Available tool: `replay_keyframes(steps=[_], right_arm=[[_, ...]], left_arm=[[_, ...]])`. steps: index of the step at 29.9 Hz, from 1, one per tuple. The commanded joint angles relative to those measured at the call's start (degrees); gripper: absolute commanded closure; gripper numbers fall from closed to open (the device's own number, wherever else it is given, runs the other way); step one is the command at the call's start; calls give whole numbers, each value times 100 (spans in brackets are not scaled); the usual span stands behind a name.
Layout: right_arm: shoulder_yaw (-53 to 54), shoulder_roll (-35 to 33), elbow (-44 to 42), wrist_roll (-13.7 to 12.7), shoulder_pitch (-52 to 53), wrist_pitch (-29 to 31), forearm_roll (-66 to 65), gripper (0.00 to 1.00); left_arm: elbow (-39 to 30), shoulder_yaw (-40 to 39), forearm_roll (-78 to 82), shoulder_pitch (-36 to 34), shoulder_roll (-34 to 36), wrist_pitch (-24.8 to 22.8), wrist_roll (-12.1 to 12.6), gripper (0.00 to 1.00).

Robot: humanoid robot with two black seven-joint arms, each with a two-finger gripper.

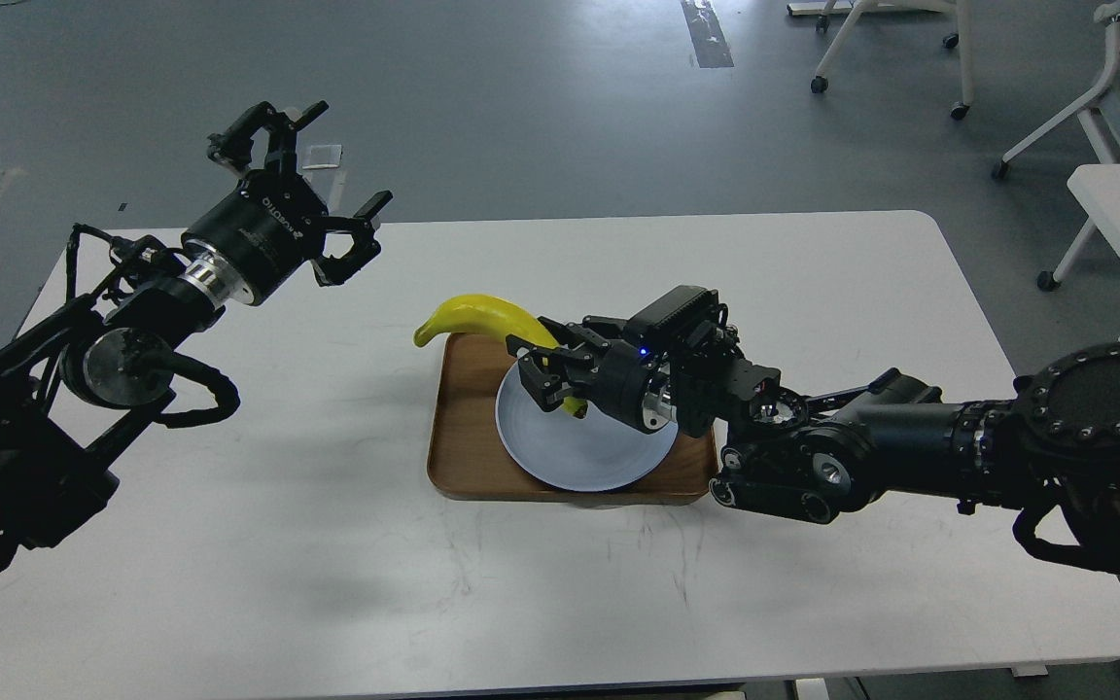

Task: Place banana on plate with both arms
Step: 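Lower the banana onto the plate and open the right gripper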

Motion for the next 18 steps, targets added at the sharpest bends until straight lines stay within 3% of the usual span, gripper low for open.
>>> replay_keyframes(steps=[1,5,13,18], right_arm=[[-230,151,-111,-6,-95,0,-1,100],[-257,72,-120,-6,-77,0,-1,100],[-37,-937,476,-6,125,0,34,100],[-72,-1210,732,-6,-6,0,26,100]], left_arm=[[-1,-8,1,2,-12,-1,-7,2],[-1,-8,1,2,32,-19,-7,2],[-1,-8,1,10,50,-54,-7,2],[-1,10,1,10,15,-45,-16,2]])
